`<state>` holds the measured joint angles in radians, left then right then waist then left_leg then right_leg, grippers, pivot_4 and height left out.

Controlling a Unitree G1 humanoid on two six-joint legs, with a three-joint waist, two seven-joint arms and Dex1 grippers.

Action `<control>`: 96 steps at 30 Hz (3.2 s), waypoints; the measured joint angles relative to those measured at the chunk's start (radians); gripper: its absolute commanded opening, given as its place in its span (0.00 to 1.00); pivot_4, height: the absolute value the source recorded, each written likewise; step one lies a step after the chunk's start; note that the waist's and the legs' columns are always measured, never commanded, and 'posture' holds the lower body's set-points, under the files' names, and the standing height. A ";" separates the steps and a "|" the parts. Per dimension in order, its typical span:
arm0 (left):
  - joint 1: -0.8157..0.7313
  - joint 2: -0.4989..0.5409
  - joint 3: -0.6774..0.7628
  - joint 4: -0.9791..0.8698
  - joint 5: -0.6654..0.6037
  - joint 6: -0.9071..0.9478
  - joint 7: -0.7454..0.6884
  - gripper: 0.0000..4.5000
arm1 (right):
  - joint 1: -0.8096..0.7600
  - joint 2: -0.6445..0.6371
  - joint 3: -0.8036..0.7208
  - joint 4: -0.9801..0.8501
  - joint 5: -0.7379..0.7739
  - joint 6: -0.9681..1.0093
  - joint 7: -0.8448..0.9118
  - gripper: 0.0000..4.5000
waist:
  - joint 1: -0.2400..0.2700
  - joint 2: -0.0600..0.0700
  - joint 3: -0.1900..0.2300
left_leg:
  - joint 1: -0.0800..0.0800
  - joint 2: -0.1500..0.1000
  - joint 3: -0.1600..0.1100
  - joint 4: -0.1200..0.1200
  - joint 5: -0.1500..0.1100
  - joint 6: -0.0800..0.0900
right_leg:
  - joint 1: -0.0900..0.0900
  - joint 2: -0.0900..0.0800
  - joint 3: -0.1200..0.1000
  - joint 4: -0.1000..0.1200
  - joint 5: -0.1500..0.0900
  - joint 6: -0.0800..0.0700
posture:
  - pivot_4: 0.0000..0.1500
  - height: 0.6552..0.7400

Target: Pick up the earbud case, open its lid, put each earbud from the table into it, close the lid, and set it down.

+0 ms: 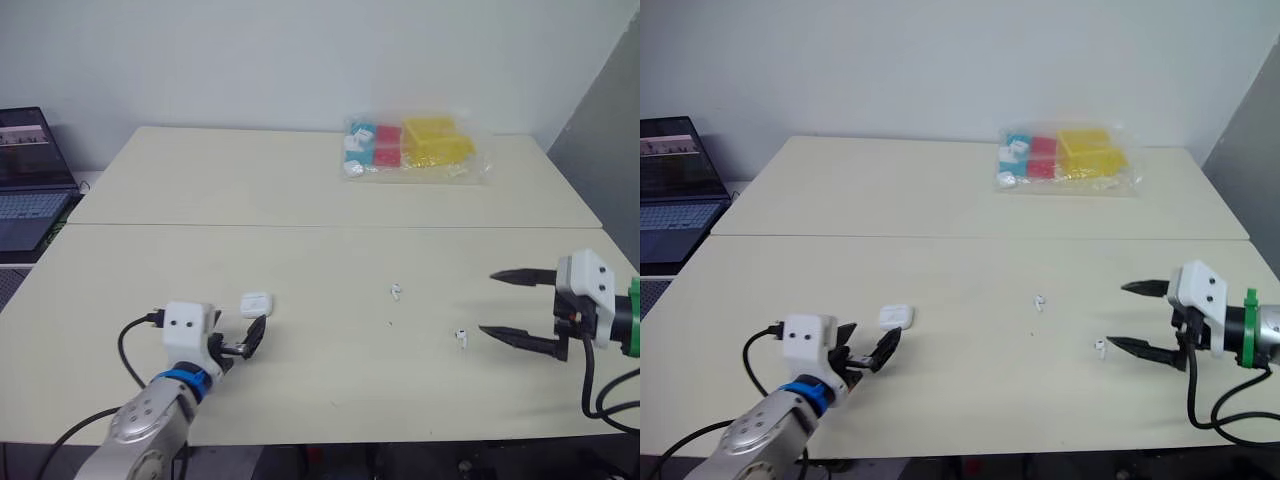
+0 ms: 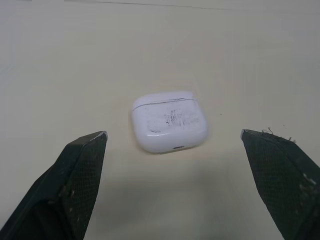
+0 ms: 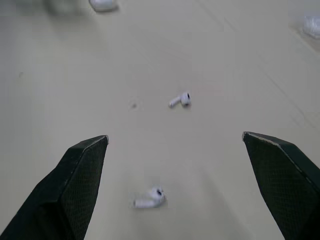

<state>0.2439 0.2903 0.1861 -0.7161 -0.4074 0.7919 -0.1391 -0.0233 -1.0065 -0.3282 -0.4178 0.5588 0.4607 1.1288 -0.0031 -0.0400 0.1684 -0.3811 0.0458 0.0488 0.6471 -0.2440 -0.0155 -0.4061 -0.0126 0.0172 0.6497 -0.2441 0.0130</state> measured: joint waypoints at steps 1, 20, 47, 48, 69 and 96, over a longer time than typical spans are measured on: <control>-0.011 -0.009 -0.006 0.012 0.010 0.007 0.015 0.99 | -0.025 0.000 0.002 -0.010 0.018 0.022 -0.008 1.00 | 0.001 0.000 0.000 | 0.000 0.000 -0.001 0.000 0.000 0.000 | 0.000 0.000 0.000 0.000 0.000 0.000 | 1.00 1.00; -0.184 -0.057 -0.107 0.168 0.118 0.062 0.094 0.99 | -0.121 -0.008 0.078 -0.037 0.057 0.112 -0.016 1.00 | 0.002 0.000 0.000 | -0.002 0.000 -0.003 -0.001 0.000 0.000 | 0.000 0.000 -0.001 -0.001 0.001 0.002 | 1.00 1.00; -0.196 0.224 -0.124 0.221 0.110 0.020 -0.224 0.62 | -0.120 -0.003 0.113 -0.058 0.060 0.108 -0.012 1.00 | 0.001 0.001 0.000 | -0.002 0.001 -0.002 -0.002 0.000 0.000 | -0.002 -0.002 -0.001 -0.002 -0.001 -0.001 | 1.00 1.00; -0.204 0.239 -0.143 0.237 0.107 -0.017 -0.274 0.62 | -0.119 0.002 0.111 -0.068 0.069 0.119 -0.025 1.00 | 0.001 0.001 0.000 | -0.003 0.001 -0.002 -0.002 0.000 0.000 | -0.002 -0.002 -0.001 -0.002 -0.001 -0.001 | 1.00 1.00; -0.523 0.219 -0.437 0.653 0.222 -1.041 -0.902 0.62 | -0.286 0.350 0.200 -0.156 0.702 0.771 -0.788 1.00 | 0.001 0.001 0.000 | -0.019 0.002 -0.004 0.000 0.000 0.001 | -0.014 0.002 -0.002 -0.002 0.004 0.006 | 1.00 1.00; -0.536 0.193 -0.438 0.685 0.233 -1.132 -0.894 0.62 | -0.390 0.432 0.362 0.051 0.870 0.816 -0.962 0.72 | -0.002 0.001 0.000 | -0.019 0.002 -0.004 0.000 0.000 0.001 | -0.014 0.003 -0.002 -0.001 0.004 0.006 | 1.00 1.00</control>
<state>-0.2917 0.4836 -0.2515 -0.0309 -0.1743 -0.3404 -1.0331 -0.4137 -0.5745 0.0334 -0.3665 1.4288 1.2771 0.1671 -0.0053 -0.0386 0.1682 -0.3999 0.0483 0.0445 0.6471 -0.2438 -0.0147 -0.4203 -0.0094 0.0151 0.6487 -0.2399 0.0193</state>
